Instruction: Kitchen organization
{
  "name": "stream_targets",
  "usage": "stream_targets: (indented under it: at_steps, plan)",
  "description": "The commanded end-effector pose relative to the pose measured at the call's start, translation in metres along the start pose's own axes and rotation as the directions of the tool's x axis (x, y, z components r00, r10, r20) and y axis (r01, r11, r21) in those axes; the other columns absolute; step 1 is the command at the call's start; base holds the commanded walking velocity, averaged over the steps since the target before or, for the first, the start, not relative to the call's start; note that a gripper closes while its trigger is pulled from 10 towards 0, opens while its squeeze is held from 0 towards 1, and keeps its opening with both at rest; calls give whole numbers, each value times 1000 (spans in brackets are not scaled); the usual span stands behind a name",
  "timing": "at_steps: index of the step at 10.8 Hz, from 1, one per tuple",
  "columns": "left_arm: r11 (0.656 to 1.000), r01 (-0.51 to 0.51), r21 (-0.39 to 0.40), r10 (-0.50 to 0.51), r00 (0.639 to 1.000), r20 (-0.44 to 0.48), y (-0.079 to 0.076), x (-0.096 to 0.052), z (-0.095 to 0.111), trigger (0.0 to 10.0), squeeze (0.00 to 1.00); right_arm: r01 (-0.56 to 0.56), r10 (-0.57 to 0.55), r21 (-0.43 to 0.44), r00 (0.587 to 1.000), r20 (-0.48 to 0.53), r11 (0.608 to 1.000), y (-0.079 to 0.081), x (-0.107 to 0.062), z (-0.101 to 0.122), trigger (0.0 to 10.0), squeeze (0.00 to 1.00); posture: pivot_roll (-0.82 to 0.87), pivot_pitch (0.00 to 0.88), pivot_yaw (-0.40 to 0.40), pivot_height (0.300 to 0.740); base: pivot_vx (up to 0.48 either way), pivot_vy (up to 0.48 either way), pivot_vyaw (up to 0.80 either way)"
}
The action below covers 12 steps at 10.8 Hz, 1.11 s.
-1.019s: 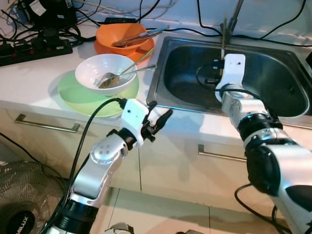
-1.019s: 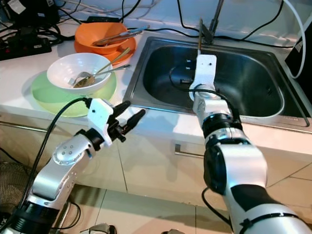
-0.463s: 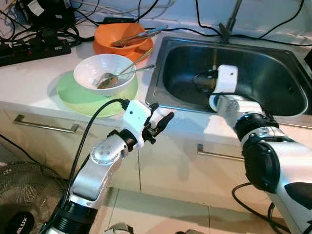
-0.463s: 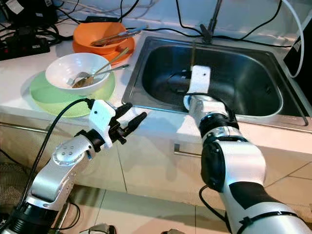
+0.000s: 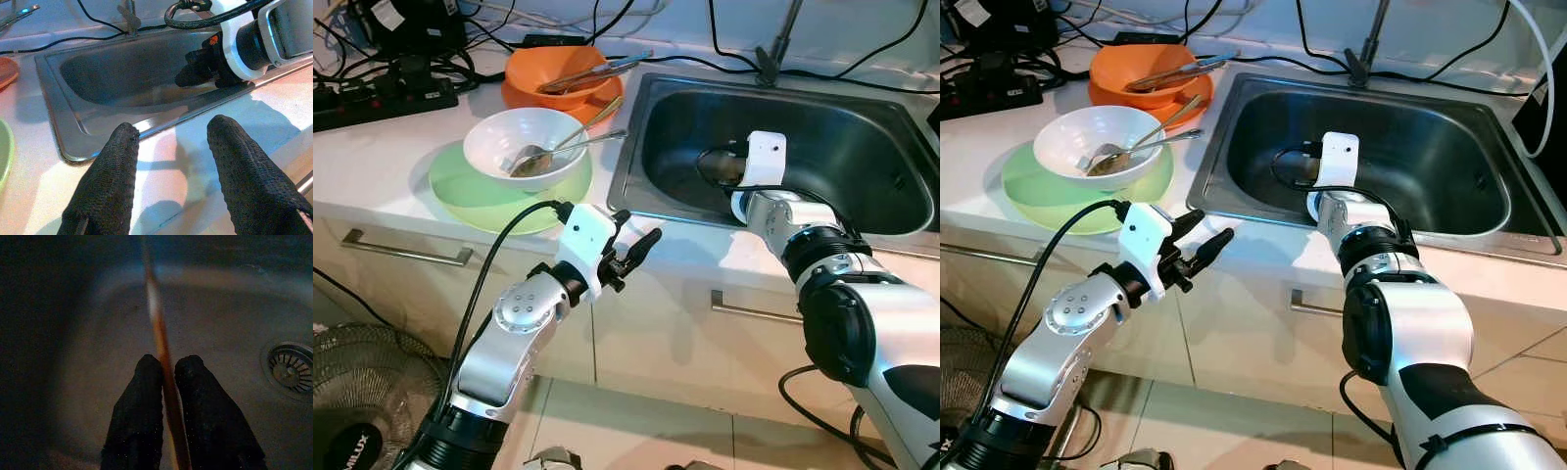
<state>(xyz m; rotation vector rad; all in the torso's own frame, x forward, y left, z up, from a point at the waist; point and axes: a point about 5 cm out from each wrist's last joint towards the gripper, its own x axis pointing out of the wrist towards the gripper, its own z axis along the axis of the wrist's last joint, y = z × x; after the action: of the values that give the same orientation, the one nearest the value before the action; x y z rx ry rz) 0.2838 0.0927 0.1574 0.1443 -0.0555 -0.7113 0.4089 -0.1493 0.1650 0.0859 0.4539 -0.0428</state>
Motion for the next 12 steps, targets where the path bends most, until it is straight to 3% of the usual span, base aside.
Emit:
stream_targets:
  at_steps: [1,2,3,4,5,6,7,9,11,12]
  plan:
    - [1000,13,3,-13,1000,-2,-3,-2,1,10000,0,-2,2,-5,1000,2,1000,1,-1,6,10000,1000,130,83,-63,740,0,0,0]
    - [1000,12,3,-12,1000,-3,-3,-2,1,10000,0,-3,3,-13,1000,6,1000,1,-1,7,10000,1000,131,84,-63,740,0,0,0]
    - [1000,12,2,-12,1000,-5,-3,-2,1,10000,0,-2,2,-13,1000,26,1000,1,-1,11,10000,278,131,84,-62,740,0,0,0]
    - [1000,11,6,-11,1000,0,-4,-2,1,10000,0,22,-18,-33,991,132,999,-1,-4,28,10000,0,133,86,-61,740,0,0,0]
    - [1000,5,12,-5,1000,7,-4,-2,2,10000,0,18,-11,-27,967,254,999,1,-8,49,10000,0,130,87,-59,740,0,0,0]
    - [1000,-5,12,4,1000,13,-4,-2,2,10000,0,-27,29,-11,892,452,1000,7,-19,80,10000,0,124,90,-56,740,0,0,0]
    - [1000,-13,12,12,1000,17,-4,-1,1,10000,0,-44,68,-56,815,576,998,13,-29,96,10000,0,114,91,-52,740,0,0,0]
    - [999,-30,11,29,999,25,-3,1,0,10000,0,-53,114,-109,715,690,993,18,-37,97,10000,0,103,90,-48,740,0,0,0]
    - [997,-81,12,81,996,26,1,2,-2,10000,0,-30,127,-142,644,755,989,13,-42,86,10000,0,95,89,-45,740,0,0,0]
    - [994,-108,5,108,994,32,4,2,-3,10000,0,-44,139,-140,585,799,989,8,-49,79,10000,0,94,86,-46,740,0,0,0]
